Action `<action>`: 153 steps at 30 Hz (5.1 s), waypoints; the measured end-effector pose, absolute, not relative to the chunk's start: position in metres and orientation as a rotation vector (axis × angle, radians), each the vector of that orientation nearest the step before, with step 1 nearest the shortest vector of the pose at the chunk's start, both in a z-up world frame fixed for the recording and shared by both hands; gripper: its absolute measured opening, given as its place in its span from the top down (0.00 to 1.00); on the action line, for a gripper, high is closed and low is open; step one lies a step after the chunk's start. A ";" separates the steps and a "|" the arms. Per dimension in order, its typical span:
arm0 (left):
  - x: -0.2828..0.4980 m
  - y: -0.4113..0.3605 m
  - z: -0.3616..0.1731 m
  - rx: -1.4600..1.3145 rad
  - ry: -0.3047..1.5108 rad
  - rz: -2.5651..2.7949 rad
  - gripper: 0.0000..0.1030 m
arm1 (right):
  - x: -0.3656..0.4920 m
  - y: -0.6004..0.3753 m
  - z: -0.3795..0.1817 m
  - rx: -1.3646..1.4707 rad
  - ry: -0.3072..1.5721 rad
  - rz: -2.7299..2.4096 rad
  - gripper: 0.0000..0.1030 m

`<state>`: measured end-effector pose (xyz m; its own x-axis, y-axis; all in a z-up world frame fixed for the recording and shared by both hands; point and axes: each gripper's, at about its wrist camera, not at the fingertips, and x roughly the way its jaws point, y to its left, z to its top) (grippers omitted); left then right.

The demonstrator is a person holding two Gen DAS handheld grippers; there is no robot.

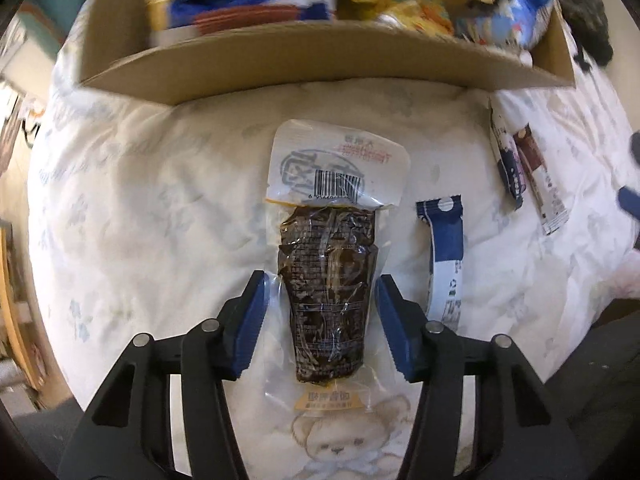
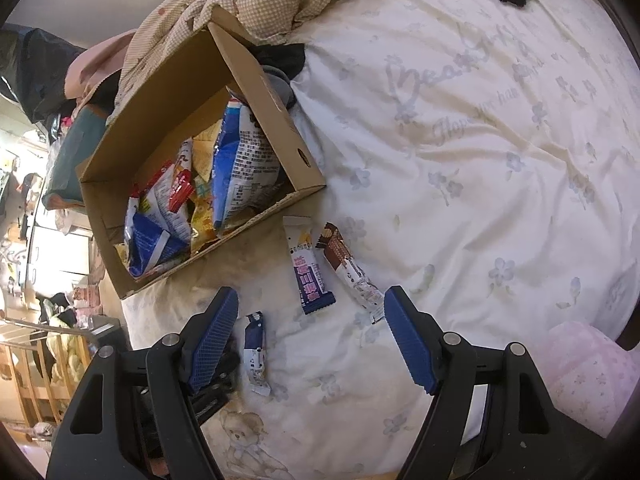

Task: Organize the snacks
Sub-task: 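Grasp the clear-wrapped chocolate bar with the left gripper while the right gripper grasps the pink-and-white bar, then carry both bars over the box and lower them inside, then open both grippers to release the bars into the box, then move both open grippers back toward the two remaining bars on the sheet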

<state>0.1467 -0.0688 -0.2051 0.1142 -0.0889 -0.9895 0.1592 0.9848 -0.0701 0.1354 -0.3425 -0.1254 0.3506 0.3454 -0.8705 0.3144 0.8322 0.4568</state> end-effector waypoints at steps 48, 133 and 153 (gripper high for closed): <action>0.114 0.001 -0.145 -0.082 1.347 0.039 0.51 | 0.103 -0.279 -0.142 0.546 1.325 0.213 0.81; 0.275 -0.067 -0.062 -0.076 0.948 -0.174 0.27 | 0.260 -0.286 -0.087 0.599 0.976 0.265 0.77; 0.242 -0.033 -0.032 -0.100 0.844 -0.136 0.21 | 0.240 -0.295 -0.074 0.558 0.962 0.221 0.40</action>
